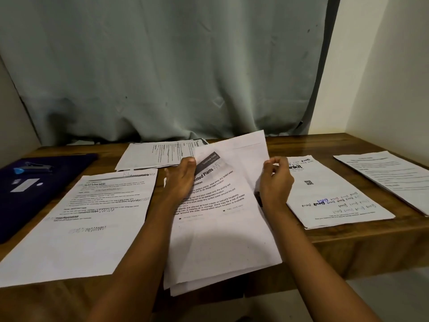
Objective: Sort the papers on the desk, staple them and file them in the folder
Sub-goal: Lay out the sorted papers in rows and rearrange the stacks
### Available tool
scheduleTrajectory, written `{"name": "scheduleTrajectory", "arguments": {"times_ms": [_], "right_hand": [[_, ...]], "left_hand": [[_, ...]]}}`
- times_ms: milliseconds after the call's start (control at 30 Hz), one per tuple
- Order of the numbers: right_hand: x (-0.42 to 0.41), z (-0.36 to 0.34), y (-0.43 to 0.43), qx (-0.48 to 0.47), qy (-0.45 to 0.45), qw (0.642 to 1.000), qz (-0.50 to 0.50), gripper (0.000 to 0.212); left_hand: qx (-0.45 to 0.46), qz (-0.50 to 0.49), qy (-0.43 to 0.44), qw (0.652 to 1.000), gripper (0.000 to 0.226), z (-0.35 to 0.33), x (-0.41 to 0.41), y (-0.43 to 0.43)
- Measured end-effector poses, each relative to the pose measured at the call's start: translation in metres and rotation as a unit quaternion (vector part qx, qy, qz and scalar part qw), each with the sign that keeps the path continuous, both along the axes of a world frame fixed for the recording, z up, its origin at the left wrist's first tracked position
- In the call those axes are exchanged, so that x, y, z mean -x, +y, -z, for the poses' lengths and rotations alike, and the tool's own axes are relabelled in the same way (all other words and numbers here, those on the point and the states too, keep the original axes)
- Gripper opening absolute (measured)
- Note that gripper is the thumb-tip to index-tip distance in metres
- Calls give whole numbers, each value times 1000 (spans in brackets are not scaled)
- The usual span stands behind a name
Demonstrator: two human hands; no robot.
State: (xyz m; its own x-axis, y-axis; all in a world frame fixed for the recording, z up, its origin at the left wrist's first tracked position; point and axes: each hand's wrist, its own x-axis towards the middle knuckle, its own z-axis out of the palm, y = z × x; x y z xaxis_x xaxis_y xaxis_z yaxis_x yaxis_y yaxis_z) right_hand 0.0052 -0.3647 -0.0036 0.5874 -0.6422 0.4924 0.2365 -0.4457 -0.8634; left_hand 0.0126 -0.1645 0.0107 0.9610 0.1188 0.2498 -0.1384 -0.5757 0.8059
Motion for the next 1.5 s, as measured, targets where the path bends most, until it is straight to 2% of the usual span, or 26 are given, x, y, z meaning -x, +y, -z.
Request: {"name": "scheduleTrajectory", "arguments": {"times_ms": [67,133,333,467,567,633,733,867,967,1033,1133,1233,1300,1400,1500], "right_hand": [[1,-13,-9,6,-39,999,29,18],[-2,-35,-22,18,-75,996,47,19],[-6,-119,-67,43,-208,973,86,18],[-4,-165,-98,44,-233,968,85,6],[-15,-179,-115,40,-134,989,56,7],[-22,-177,-116,46,-27,998,14,9],[-29,-148,-95,107,95,989,-32,20],[-34,-84,-49,144,173,971,-83,24],[-33,-44,-27,118,204,965,-113,17],[-29,-24,-13,99,217,962,-132,14],[-25,-10,0,116,234,955,-143,7],[-20,-1,4,112,243,951,-153,12],[-16,3,3,123,248,947,-165,9],[-9,4,-2,144,265,930,-212,3],[-5,7,-7,144,268,919,-249,17]], "left_hand": [[-68,4,-4,998,46,-5,6,-3],[-91,12,7,996,48,-5,7,-4],[-14,31,64,997,56,4,-3,-3],[101,-14,70,992,67,6,-11,3],[191,-36,74,978,81,3,-16,9],[248,-34,67,966,72,-1,-17,10],[330,-12,61,942,59,-5,-20,13],[329,-23,22,944,59,-9,-20,15],[303,-80,-13,950,56,-11,-15,14],[252,-114,-25,961,52,-9,-12,14],[191,-77,-32,978,43,-1,-18,15],[25,-5,-72,997,41,15,-25,18],[-99,19,-89,991,36,21,-30,17],[-194,70,-80,975,53,27,-39,14],[-252,88,-42,963,73,36,-50,14]]}}
